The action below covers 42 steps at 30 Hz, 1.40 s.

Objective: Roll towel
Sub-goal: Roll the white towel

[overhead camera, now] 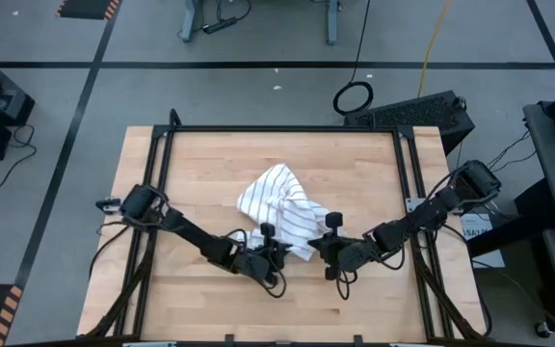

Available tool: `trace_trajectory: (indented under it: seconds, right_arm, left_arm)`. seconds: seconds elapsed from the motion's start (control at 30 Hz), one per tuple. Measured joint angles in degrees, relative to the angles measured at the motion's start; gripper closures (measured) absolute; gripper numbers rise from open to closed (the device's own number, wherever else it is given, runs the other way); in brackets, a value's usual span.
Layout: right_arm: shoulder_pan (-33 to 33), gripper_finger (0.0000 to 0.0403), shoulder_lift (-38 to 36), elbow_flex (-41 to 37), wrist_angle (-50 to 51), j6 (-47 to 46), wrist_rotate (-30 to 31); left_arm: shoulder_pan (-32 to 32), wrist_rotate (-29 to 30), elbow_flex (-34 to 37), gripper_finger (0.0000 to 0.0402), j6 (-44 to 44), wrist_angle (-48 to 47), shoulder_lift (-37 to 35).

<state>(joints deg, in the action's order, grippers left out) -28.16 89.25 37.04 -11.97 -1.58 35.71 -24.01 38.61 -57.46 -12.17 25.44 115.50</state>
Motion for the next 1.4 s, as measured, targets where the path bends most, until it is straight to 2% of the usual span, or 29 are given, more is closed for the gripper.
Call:
trace_trajectory:
  seconds: [0.07,0.2,0.4,0.6,0.77,0.87,1.0,1.1,1.2,1.3,1.4]
  right_arm:
    - [0.0,0.0399,0.0,0.0,1.0,-2.4,0.0]
    - [-0.4,0.0398,0.0,0.0,1.7,-6.8,0.0]
    - [-4.5,0.0366,0.0,0.0,2.4,-0.7,0.5]
    - [-7.1,0.0292,0.0,0.0,-3.7,0.9,4.6]
    - [-8.1,0.0205,0.0,0.0,-14.5,7.3,5.0]
    - [-8.1,0.0155,0.5,0.0,-17.2,10.7,5.2]
    - [-7.9,0.0116,3.4,0.0,-19.1,16.4,7.7]
    - [-7.7,0.0114,6.0,0.1,-23.8,21.4,11.5]
    - [-7.1,0.0133,7.6,0.8,-27.2,24.9,14.1]
    - [-5.8,0.0177,7.8,1.1,-27.3,24.3,13.7]
    - [-4.8,0.0246,7.9,1.1,-26.9,20.8,13.6]
  left_arm:
    - [0.0,-0.5,0.0,0.0387,1.1,-1.1,-1.5]
    - [-0.3,-0.3,0.0,0.038,3.0,-2.8,-4.6]
    - [-0.9,1.6,0.1,0.0392,10.8,-8.3,-10.9]
    - [-1.4,1.7,0.1,0.0391,17.9,-12.0,-15.4]
    - [-1.6,0.8,0.1,0.0391,20.3,-12.4,-15.7]
    - [-1.5,0.8,0.1,0.0391,20.9,-12.3,-15.7]
    - [-1.5,0.7,0.1,0.0391,22.2,-10.8,-15.7]
    - [-1.5,0.6,0.1,0.0391,22.3,-9.3,-15.7]
    - [-1.5,0.4,0.1,0.0391,22.3,-9.2,-15.7]
    - [-1.5,0.4,0.1,0.0391,22.3,-9.1,-15.7]
    - [-1.5,0.4,0.1,0.0391,22.3,-9.0,-15.7]
